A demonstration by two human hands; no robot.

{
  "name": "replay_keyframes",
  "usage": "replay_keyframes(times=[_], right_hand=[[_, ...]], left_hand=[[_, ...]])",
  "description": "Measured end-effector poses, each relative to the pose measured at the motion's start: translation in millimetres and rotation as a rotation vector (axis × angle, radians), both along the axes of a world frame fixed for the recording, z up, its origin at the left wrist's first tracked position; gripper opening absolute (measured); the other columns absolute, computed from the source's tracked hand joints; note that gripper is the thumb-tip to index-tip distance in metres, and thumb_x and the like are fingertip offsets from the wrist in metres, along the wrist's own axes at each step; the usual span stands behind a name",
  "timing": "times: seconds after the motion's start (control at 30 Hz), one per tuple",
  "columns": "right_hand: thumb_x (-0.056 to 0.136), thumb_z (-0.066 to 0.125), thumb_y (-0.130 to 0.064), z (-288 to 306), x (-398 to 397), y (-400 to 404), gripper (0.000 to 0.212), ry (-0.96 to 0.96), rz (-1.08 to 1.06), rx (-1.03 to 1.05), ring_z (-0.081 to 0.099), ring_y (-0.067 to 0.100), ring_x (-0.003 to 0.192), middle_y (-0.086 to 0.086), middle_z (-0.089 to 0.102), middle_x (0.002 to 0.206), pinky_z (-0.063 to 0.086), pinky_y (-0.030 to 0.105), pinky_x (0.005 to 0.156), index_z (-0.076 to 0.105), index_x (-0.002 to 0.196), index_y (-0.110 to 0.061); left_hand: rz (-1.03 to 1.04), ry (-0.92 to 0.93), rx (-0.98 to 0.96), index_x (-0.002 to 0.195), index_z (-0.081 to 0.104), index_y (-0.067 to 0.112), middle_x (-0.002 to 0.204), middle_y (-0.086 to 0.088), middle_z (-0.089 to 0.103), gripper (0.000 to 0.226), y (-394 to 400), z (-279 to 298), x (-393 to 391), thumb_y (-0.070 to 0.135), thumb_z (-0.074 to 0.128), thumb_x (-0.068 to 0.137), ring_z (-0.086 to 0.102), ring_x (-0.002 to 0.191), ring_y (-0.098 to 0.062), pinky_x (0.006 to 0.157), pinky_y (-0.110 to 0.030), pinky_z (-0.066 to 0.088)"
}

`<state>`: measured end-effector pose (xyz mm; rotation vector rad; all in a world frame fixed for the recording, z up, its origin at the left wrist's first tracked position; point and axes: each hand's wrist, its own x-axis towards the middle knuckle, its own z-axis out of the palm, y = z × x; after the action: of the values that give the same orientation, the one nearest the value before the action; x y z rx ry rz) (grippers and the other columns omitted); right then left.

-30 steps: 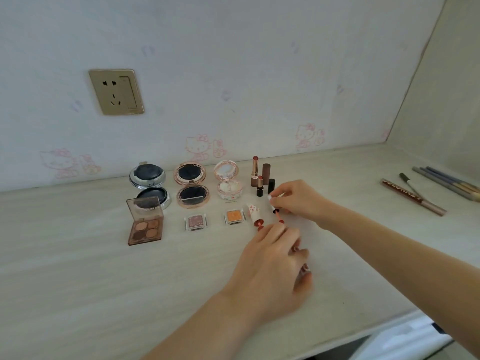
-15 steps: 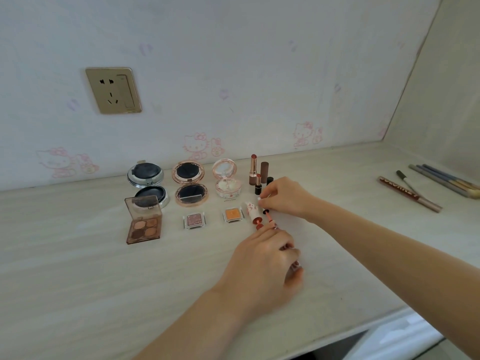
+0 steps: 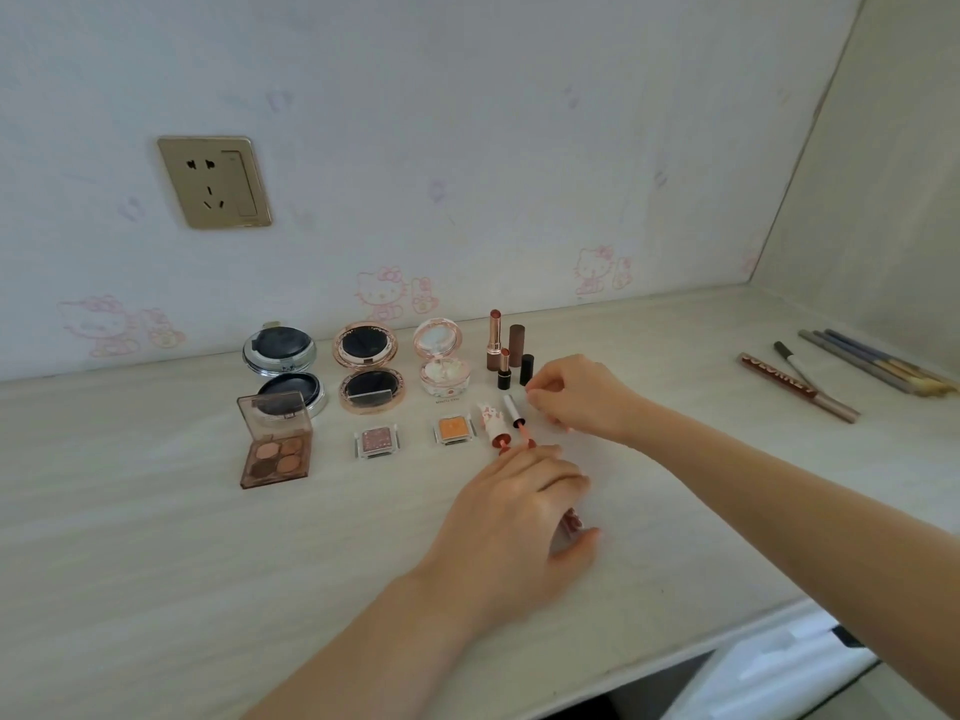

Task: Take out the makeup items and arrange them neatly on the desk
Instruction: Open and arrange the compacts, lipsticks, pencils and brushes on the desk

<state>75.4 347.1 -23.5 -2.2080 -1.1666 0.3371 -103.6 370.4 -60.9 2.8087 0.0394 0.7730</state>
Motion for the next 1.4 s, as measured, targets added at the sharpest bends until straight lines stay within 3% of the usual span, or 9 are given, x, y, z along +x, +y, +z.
replay_keyframes(times=[0.27,0.37,0.5,0.8,1.0,1.23,1.4], right_hand=[[0.093,0.054,-0.024,-4.3,20.2,-79.8,0.025,-0.252,0.034,-0.02,0.059,0.009,0.103,-0.005,0.066,0.11,0.044,0.019,0.085,0.062,0.117,-0.019],[0.094,0.053,-0.026,-7.6,33.2,-115.4,0.028,-0.323,0.006,-0.046,0.056,0.007,0.104,-0.007,0.062,0.119,0.042,0.019,0.087,0.059,0.121,-0.023],[0.096,0.05,-0.029,-10.5,50.1,-156.3,0.03,-0.379,-0.07,-0.079,0.055,0.01,0.11,-0.009,0.058,0.124,0.04,0.02,0.089,0.055,0.125,-0.026],[0.095,0.051,-0.023,-18.5,103.2,-218.6,0.032,-0.456,-0.227,-0.102,0.047,0.021,0.123,0.001,0.056,0.128,0.041,0.034,0.102,0.056,0.126,-0.018],[0.093,0.052,-0.014,-21.0,141.2,-232.8,0.031,-0.521,-0.326,-0.067,0.053,0.024,0.103,0.006,0.057,0.113,0.047,0.033,0.09,0.058,0.123,-0.009],[0.096,0.05,-0.031,-23.5,161.1,-230.5,0.031,-0.541,-0.387,-0.107,0.052,0.025,0.103,0.006,0.056,0.111,0.049,0.037,0.085,0.06,0.116,-0.01],[0.096,0.048,-0.037,-28.2,162.0,-226.7,0.029,-0.577,-0.396,-0.16,0.05,0.022,0.1,0.001,0.054,0.105,0.044,0.029,0.074,0.061,0.111,-0.016]], left_hand=[[0.092,-0.012,-0.045,0.116,0.066,0.018,0.117,0.008,0.066,0.028,-4.8,8.3,13.1,0.027,0.054,0.092,0.051,0.124,-0.012,0.099,-0.026,0.042],[0.105,0.023,-0.052,0.121,0.062,0.02,0.121,0.006,0.063,0.031,-6.0,17.1,28.2,0.027,0.049,0.094,0.048,0.126,-0.01,0.096,-0.026,0.042],[0.109,0.075,-0.061,0.123,0.06,0.023,0.123,0.005,0.061,0.032,-11.8,29.4,67.8,0.028,0.046,0.095,0.046,0.124,-0.01,0.09,-0.025,0.04],[0.01,0.251,-0.027,0.129,0.055,0.021,0.134,0.001,0.056,0.035,-43.0,24.8,181.7,0.026,0.044,0.096,0.044,0.128,-0.018,0.1,-0.034,0.042],[-0.004,0.291,-0.031,0.14,0.038,0.018,0.138,-0.011,0.047,0.045,-66.9,14.3,254.3,0.018,0.041,0.095,0.039,0.132,-0.027,0.1,-0.039,0.042],[-0.095,0.352,0.063,0.149,0.024,0.023,0.157,0.001,0.023,0.057,-58.4,10.1,307.0,0.0,0.032,0.098,0.017,0.145,-0.019,0.116,-0.036,0.022],[-0.137,0.377,0.102,0.146,0.033,0.024,0.154,0.0,0.029,0.051,-54.2,11.0,318.4,0.004,0.029,0.1,0.02,0.143,-0.02,0.115,-0.035,0.022]])
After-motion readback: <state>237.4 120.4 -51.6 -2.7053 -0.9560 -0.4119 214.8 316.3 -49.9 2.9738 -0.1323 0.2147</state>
